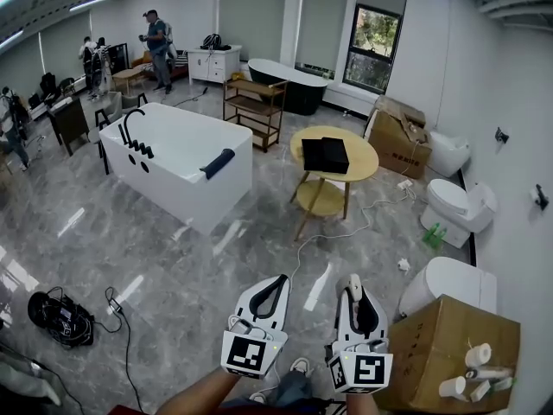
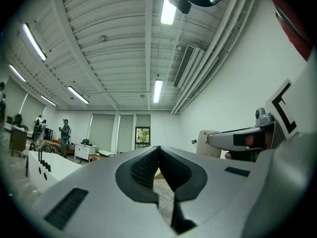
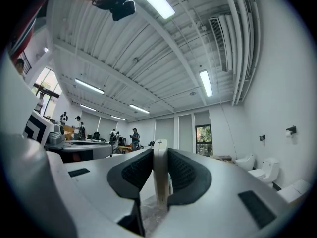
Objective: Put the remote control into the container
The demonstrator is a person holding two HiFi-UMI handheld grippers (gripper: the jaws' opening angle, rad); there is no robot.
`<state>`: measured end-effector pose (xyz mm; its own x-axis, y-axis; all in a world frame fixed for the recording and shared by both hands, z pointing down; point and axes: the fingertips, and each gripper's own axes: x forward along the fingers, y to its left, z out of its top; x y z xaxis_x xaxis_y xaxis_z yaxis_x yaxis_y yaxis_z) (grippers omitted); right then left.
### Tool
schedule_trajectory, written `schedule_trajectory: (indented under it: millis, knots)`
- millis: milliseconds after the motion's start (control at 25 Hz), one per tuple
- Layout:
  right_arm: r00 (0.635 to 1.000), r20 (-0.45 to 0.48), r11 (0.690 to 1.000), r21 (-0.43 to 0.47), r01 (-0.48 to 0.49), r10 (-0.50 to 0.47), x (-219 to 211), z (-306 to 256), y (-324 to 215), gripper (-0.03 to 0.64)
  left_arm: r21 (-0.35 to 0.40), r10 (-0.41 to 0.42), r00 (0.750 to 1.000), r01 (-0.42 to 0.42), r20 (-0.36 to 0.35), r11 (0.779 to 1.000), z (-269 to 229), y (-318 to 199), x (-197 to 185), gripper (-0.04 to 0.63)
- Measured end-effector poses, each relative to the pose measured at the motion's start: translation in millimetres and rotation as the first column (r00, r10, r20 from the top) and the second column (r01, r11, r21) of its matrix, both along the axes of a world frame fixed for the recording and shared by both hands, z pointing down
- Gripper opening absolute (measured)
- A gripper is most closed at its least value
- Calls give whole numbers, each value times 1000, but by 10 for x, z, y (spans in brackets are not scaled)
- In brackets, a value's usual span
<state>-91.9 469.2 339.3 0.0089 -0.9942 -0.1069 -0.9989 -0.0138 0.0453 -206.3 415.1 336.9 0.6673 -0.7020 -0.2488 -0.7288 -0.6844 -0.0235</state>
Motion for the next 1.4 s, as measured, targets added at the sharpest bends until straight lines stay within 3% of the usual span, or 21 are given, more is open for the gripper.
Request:
schedule_trajectory:
  millis: [600, 800, 960, 1080, 1400]
  knots:
    - [999, 5, 999, -9, 44, -44, 817, 73, -1149, 109, -38, -47, 999, 47, -13, 998, 57, -1103, 875, 15]
    - [998, 49, 999, -2, 37, -37, 1206, 79, -1489, 109, -85, -60, 996, 66, 72, 994, 215, -1442, 1277, 15]
    - [998, 28, 999, -5, 47, -47, 1543, 43, -1752, 109, -74, -68, 996, 72, 53, 995, 120, -1694, 1635, 15]
    - [998, 47, 999, 6, 42, -42, 1802, 34, -1922, 109, -38, -75, 997, 75, -6, 996, 6, -1862, 1875, 15]
    - [997, 55, 999, 4, 53, -53, 2318, 147, -2229, 109, -58, -112, 993, 115, 42, 992, 152, -2152, 2280, 15]
